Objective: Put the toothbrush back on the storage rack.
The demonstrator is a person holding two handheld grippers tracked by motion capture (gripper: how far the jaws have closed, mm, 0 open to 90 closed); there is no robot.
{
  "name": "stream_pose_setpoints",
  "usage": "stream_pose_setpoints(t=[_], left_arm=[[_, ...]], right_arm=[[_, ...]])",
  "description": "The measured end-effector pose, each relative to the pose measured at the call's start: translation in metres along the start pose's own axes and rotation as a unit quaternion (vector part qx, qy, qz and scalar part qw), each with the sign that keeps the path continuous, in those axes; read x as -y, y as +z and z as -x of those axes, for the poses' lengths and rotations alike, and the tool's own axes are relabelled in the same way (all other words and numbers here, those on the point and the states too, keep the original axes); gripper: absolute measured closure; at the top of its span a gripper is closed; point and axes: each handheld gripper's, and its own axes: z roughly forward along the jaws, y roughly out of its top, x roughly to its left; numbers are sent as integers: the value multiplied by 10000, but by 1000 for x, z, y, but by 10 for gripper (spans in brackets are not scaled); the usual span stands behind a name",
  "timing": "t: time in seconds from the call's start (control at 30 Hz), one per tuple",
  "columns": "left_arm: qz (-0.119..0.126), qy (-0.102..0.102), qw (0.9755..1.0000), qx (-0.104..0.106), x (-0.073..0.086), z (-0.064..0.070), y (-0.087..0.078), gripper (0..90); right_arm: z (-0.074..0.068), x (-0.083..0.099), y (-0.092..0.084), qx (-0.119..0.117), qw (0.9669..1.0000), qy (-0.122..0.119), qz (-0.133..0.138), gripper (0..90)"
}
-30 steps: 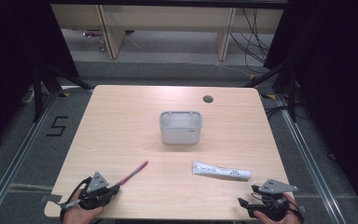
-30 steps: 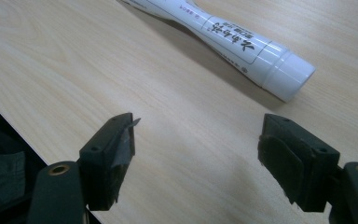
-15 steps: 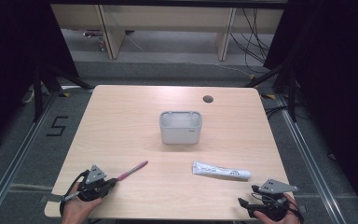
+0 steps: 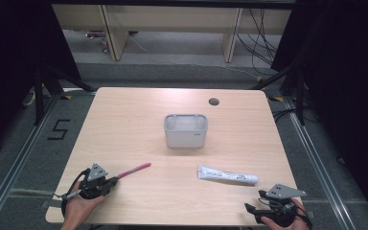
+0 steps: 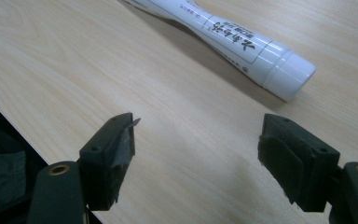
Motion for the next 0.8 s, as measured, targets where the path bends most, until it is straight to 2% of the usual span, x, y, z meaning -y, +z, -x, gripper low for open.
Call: stream_pose_setpoints(t=[0.13,0.23,0.3,0.47,0.5,0.53,0.63,0.7,0.73,0.8], left_arm=[[5,-38,10000,-23,-2,-3,1,895],[-62,6,10000,-37,-5,-6,2,895],[-16,-103,9999,-60,-7,-7,4,895],[-16,-130,9999,-63,-12,-11,7,895],[-66,-79,9999,-71,-13,-13,7,895],[-6,-152,9998,-86,-13,-12,8,895],[-73,-111,9998,-111,-15,-15,9,895],[-48,-208,9997,-118,-16,-16,14,895],[-106,-143,9998,-134,-17,-18,15,895],[-80,-184,9997,-158,-17,-18,15,895]], right_arm=[[-1,0,0,-9,10000,78,-28,273],[-1,0,0,1,10000,35,-26,273],[0,0,0,43,10000,-34,-5,273],[0,0,0,56,10000,-40,4,273],[0,0,0,54,10000,-40,-3,273],[0,1,0,36,10000,-27,21,273],[1,1,1,20,9999,-75,66,273],[1,1,1,23,10000,-61,61,273],[1,1,1,21,10000,-37,55,273],[1,1,1,22,10000,-39,58,273]])
